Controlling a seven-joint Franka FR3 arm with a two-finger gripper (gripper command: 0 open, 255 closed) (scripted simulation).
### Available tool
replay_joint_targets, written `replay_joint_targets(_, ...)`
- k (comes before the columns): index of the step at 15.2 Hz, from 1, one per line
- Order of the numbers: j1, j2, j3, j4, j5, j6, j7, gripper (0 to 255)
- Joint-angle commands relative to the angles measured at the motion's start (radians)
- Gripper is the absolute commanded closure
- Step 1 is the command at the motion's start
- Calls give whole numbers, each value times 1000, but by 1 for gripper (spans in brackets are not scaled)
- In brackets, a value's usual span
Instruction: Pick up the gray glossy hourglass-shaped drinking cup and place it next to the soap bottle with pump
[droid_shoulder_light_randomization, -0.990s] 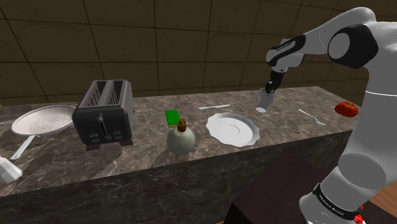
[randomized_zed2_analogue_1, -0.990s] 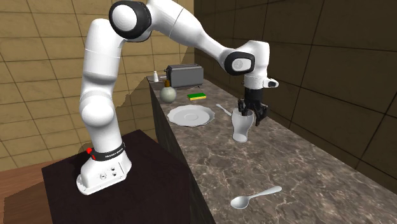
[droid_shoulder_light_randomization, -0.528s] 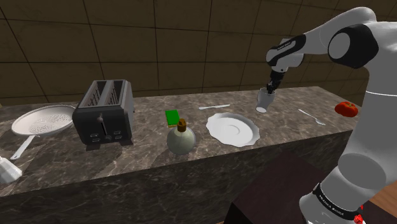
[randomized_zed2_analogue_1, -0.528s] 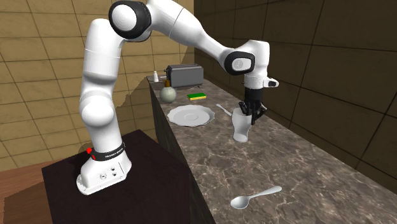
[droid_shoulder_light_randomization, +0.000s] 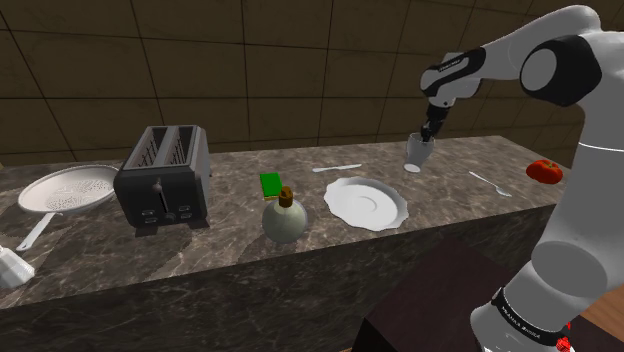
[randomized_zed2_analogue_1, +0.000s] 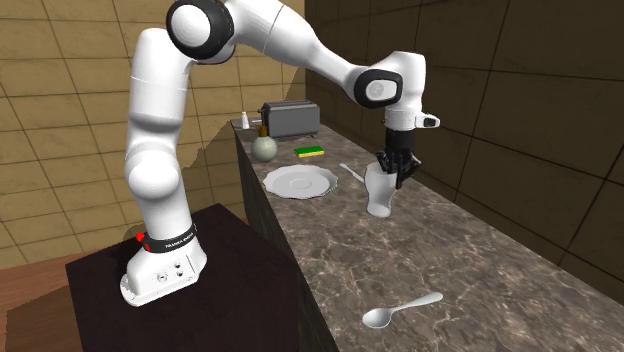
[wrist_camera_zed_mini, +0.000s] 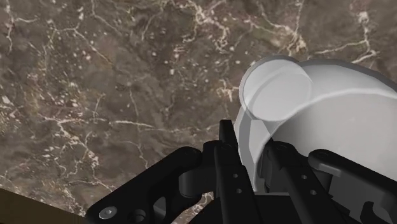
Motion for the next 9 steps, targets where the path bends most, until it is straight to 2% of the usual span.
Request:
replay_joint_targets(1,1,-12,-3,13,-6,-24,2,255)
replay_joint_targets(9,4,-44,-9,82,-24,-121,12,255)
